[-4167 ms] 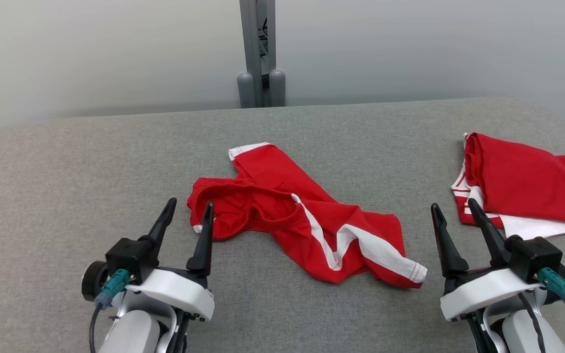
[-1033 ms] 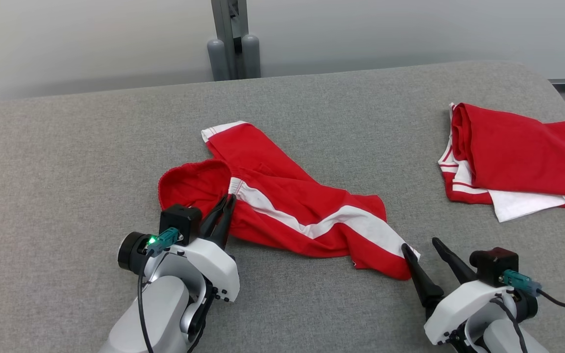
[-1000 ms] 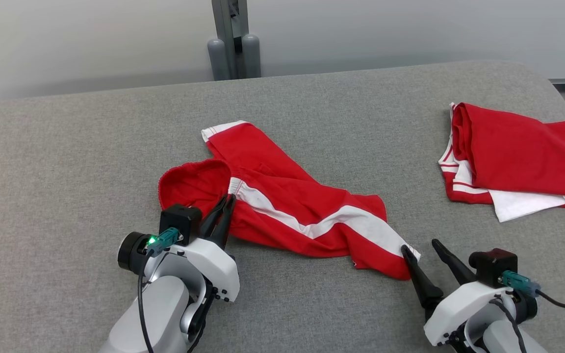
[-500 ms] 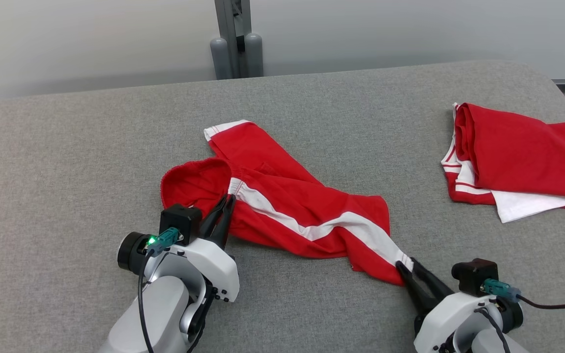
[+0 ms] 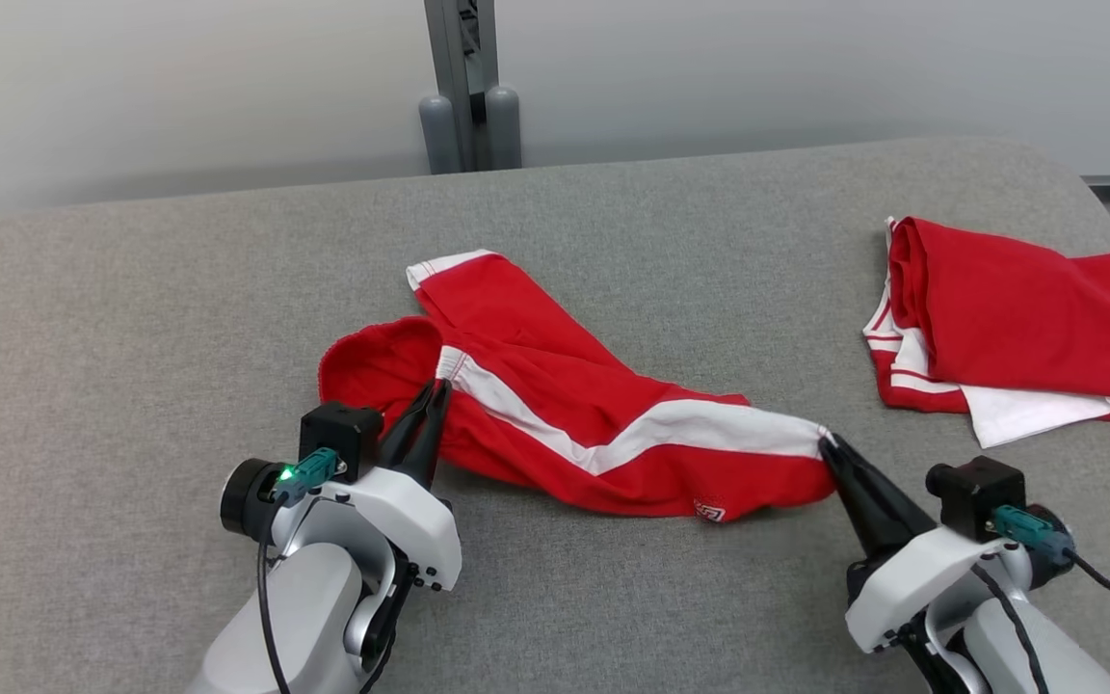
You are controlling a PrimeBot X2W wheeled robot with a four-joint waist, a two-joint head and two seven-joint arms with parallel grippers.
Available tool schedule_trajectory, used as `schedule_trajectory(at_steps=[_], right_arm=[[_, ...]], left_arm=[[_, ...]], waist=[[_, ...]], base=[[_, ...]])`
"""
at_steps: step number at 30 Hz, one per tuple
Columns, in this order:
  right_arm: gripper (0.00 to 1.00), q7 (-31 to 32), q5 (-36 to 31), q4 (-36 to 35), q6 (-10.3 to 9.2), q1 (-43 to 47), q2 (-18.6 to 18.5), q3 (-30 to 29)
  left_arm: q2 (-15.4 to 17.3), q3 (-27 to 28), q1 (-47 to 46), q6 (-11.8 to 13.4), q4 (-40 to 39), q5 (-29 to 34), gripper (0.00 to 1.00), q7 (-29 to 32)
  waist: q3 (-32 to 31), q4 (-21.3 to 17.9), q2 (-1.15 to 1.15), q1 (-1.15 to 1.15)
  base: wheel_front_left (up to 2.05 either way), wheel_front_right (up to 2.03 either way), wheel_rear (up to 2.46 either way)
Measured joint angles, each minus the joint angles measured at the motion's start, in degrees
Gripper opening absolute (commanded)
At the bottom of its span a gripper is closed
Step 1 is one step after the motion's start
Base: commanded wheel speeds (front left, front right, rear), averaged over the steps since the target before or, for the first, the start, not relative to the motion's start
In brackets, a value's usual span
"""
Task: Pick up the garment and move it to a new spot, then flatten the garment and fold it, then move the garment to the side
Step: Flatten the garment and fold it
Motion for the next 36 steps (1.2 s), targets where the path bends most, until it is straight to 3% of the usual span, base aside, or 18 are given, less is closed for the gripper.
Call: schedule_trajectory(at_steps=[8,16,36], right_arm=[[0.0,0.0,-11.03,-9.02,0.0,2.97,0.16,-10.17],[0.0,0.0,-17.56,-15.02,0.0,2.92,0.18,-14.7],[0.0,0.0,-16.99,-12.83,0.0,-4.77,-1.8,-13.68]], left_arm=[[0.21,1.3,1.19,0.14,-2.09,-1.49,0.0,-0.73],[1.52,2.24,2.19,-1.56,-7.64,-3.78,0.0,0.36],[5.49,11.89,2.85,-7.84,-24.44,-13.63,0.0,-0.92]], waist=[[-3.08,0.64,0.0,0.0],[-6.74,2.75,0.0,0.0],[-9.75,4.3,0.0,0.0]], base=[[0.0,0.0,0.0],[0.0,0.0,0.0],[0.0,0.0,0.0]])
